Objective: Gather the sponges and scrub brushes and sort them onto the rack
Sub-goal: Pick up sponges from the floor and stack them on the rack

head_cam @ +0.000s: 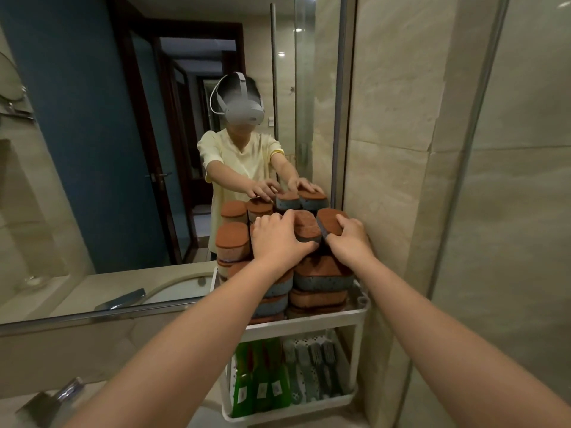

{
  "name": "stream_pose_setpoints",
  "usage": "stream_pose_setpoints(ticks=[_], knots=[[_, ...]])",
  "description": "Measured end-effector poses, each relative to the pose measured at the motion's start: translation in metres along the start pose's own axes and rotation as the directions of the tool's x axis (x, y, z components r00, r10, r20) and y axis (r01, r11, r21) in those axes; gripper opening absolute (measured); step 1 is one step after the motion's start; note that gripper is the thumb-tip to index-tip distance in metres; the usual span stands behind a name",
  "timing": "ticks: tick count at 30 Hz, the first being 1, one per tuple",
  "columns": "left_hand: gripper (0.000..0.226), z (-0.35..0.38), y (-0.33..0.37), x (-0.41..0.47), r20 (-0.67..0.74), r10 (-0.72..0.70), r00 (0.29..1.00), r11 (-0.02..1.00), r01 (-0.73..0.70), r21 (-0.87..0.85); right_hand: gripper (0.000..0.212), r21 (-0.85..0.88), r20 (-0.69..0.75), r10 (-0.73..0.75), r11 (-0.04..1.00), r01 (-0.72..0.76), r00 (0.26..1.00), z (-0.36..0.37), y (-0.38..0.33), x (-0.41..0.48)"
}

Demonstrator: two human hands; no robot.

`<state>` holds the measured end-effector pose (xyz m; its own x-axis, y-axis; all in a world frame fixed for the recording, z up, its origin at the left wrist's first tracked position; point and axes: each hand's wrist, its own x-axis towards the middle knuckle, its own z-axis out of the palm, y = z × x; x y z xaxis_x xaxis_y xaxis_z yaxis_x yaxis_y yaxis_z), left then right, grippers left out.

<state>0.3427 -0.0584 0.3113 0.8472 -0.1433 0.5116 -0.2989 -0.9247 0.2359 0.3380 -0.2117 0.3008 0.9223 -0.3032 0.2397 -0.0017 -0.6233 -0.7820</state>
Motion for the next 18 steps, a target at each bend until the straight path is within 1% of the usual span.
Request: stream_pose_setpoints(ticks=[7, 11, 15, 18], knots=[[0.079, 0.012, -0.001, 0.006, 0.023, 0.0, 1.0, 0.991, -0.003, 0.133, 0.064, -0.054, 0.037, -0.01, 0.998, 0.012, 0.999, 0.009, 0.006, 0.007], [0.078, 0.014, -0.002, 0.006, -0.022, 0.004, 1.0, 0.984, 0.0, 0.176, 0.065, -0.089, 0.065, -0.018, 0.996, 0.024, 0.998, 0.009, 0.008, 0.008], [0.08, 0.009, 0.001, 0.004, -0.004, 0.002, 1.0, 0.986, -0.001, 0.165, 0.065, -0.093, 0.087, -0.023, 0.995, 0.031, 0.996, 0.005, 0.005, 0.005], [0.08, 0.0, 0.002, -0.002, -0.011, -0.011, 1.0, 0.997, 0.012, 0.082, 0.065, -0.09, 0.044, -0.064, 0.994, 0.068, 0.997, 0.001, 0.0, -0.004]])
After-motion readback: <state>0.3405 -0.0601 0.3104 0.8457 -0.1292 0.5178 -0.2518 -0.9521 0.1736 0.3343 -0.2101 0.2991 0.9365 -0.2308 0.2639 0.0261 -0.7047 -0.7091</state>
